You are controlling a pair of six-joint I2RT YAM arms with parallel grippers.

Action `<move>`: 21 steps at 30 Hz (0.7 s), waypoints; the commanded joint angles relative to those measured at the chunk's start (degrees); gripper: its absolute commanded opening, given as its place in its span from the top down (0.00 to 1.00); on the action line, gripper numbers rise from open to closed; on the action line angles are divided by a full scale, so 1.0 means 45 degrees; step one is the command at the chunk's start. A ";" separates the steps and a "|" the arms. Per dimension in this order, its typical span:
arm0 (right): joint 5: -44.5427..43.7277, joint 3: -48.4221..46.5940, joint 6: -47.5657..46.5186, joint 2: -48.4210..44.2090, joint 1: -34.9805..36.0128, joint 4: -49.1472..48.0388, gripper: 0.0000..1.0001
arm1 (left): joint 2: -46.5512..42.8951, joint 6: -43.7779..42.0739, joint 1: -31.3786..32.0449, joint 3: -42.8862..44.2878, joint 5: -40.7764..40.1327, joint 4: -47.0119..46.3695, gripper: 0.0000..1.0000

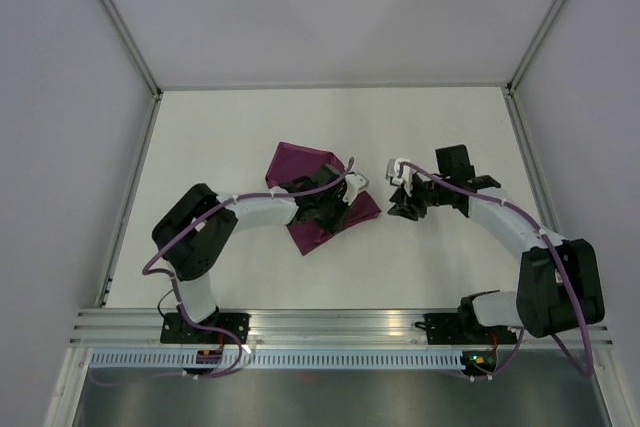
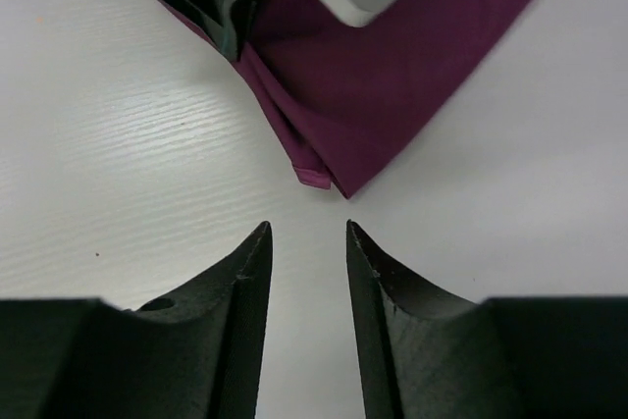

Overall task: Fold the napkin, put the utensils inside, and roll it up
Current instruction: Roll the napkin with the utensil

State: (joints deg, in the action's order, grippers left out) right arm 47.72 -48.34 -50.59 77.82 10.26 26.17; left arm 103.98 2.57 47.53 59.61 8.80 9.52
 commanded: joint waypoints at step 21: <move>-0.4804 0.4433 -0.2117 0.0693 0.6332 -1.0054 0.28 | 0.1170 -0.0258 -0.1089 0.0482 0.3005 0.2728 0.98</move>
State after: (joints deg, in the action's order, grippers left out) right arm 29.17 -28.80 -57.78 79.11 37.23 -10.41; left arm 106.30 2.52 42.65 62.33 21.39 14.96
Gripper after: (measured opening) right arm 0.711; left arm 0.028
